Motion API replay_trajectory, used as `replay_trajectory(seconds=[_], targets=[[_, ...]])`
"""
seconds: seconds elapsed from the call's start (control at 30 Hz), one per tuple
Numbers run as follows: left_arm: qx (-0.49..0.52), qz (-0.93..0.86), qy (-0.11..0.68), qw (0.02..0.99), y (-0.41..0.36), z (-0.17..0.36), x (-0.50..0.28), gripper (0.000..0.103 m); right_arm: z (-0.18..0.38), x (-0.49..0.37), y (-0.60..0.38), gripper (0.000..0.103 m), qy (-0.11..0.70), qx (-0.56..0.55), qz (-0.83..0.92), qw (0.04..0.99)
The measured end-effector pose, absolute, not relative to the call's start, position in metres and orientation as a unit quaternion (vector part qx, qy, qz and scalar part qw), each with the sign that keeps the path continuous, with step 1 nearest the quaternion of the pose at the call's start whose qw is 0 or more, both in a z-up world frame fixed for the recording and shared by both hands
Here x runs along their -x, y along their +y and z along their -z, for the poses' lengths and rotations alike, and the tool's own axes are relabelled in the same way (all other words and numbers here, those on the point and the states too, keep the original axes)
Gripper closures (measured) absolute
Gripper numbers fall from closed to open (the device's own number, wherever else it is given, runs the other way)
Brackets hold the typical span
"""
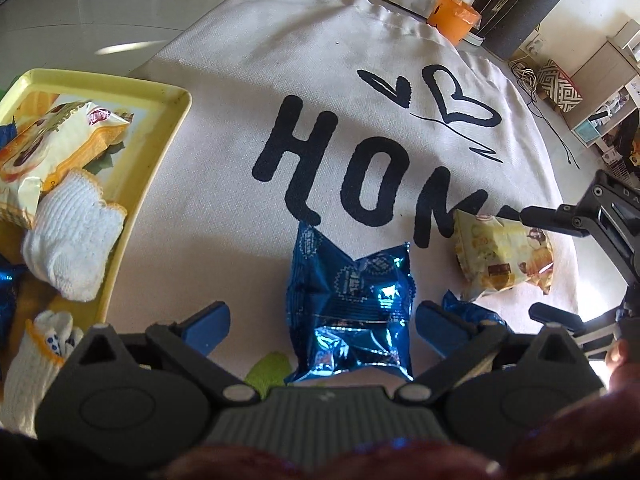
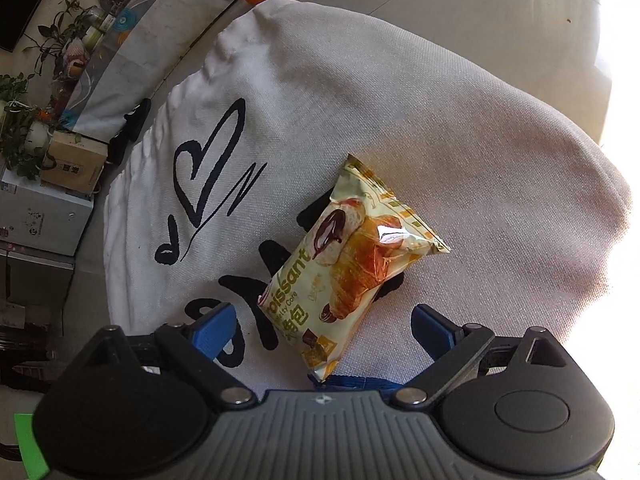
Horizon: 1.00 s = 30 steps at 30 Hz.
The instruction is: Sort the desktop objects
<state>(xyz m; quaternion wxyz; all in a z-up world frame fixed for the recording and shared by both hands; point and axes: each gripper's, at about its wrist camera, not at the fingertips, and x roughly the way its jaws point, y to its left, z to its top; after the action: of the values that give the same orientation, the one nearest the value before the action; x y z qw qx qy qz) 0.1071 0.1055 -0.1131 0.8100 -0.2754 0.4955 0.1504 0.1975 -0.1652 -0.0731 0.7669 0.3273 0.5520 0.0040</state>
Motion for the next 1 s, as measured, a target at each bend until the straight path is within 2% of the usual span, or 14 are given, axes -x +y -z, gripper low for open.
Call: replay_trajectory(seconds=[0.33,0.63,1.0], targets=[[0.263,-0.157,0.508,0.805,0.099,0.127,-0.119,0.001,0.082,-0.211,-0.15,0.008,0.554,-0.312,-0.002,0.772],[0.228,-0.173,0.512,0.81,0.096,0.128,-0.116,0.0,0.088,-0.219,-0.136,0.007,0.557,-0.259,0.012,0.789],[0.243,-0.209,0.532,0.784,0.125,0.125,-0.095,0.0,0.088,-0.218,-0.112,0.007,0.555,-0.165,0.011,0.815]])
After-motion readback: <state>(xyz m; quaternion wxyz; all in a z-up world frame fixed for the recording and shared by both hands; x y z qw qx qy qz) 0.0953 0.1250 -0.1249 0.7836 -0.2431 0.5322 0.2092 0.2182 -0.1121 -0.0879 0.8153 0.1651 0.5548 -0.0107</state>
